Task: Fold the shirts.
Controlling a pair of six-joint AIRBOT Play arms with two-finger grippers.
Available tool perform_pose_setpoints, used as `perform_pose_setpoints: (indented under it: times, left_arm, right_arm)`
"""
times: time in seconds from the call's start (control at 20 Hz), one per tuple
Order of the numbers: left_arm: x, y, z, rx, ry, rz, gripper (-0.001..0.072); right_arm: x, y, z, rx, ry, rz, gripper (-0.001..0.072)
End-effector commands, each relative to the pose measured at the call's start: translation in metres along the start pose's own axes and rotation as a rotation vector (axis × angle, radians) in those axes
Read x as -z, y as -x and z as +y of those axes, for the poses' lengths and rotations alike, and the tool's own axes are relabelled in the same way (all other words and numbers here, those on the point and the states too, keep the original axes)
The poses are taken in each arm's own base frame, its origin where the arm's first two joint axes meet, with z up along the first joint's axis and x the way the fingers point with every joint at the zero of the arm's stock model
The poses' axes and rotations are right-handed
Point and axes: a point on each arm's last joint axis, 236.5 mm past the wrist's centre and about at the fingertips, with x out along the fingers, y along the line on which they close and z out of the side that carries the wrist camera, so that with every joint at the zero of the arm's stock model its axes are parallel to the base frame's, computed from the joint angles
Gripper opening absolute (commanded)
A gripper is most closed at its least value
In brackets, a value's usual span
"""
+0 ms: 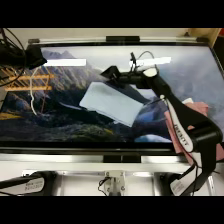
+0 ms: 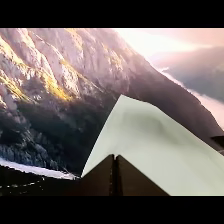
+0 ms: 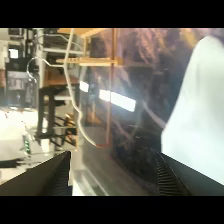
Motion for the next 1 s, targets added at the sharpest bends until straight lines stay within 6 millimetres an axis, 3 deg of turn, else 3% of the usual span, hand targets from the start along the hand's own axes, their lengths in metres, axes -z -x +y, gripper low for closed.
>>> perform_pose_setpoints:
  times: [0.0, 0.1, 0.15, 0.2, 0.25, 0.3, 0.45, 0.8, 0.85, 0.9, 0.95]
  left_arm:
    - [0.005, -0.003, 0.001, -0.004, -0.011, 0.014, 0.0027]
    - [0.005, -0.003, 0.001, -0.005, -0.011, 0.014, 0.0027]
    - [0.005, -0.003, 0.001, -0.004, -0.011, 0.014, 0.0028]
    - [0.005, -0.003, 0.001, -0.004, -0.011, 0.014, 0.0028]
    - [0.005, -0.003, 0.001, -0.004, -0.011, 0.014, 0.0027]
    - [0.005, -0.003, 0.001, -0.004, -0.011, 0.014, 0.0028]
    - [0.005, -0.003, 0.001, -0.004, -0.010, 0.014, 0.0028]
    - [0.005, -0.003, 0.001, -0.003, -0.007, 0.015, 0.0028]
    - [0.005, -0.003, 0.001, -0.003, -0.007, 0.015, 0.0027]
    - [0.005, -0.003, 0.001, -0.003, -0.007, 0.015, 0.0028]
    - [0.005, -0.003, 0.001, -0.003, -0.007, 0.015, 0.0028]
  right_arm:
    - [0.000, 0.081, -0.068, 0.296, 0.024, 0.111, 0.0631]
    - [0.023, 0.173, -0.151, 0.706, -0.023, 0.252, 0.0632]
    - [0.048, 0.217, -0.180, 0.856, -0.080, 0.363, 0.0631]
    - [0.068, 0.232, -0.192, 0.877, -0.127, 0.424, 0.0631]
    - [0.083, 0.228, -0.197, 0.834, -0.160, 0.437, 0.0632]
    - [0.094, 0.212, -0.200, 0.761, -0.184, 0.418, 0.0691]
    - [0.115, 0.159, -0.203, 0.588, -0.217, 0.357, 0.0693]
    - [0.124, 0.087, -0.209, 0.480, -0.258, 0.280, 0.0679]
    - [0.118, 0.079, -0.202, 0.438, -0.234, 0.256, 0.0507]
    - [0.108, 0.074, -0.193, 0.394, -0.205, 0.229, 0.0174]
    - [0.094, 0.073, -0.177, 0.336, -0.184, 0.200, 0.0047]
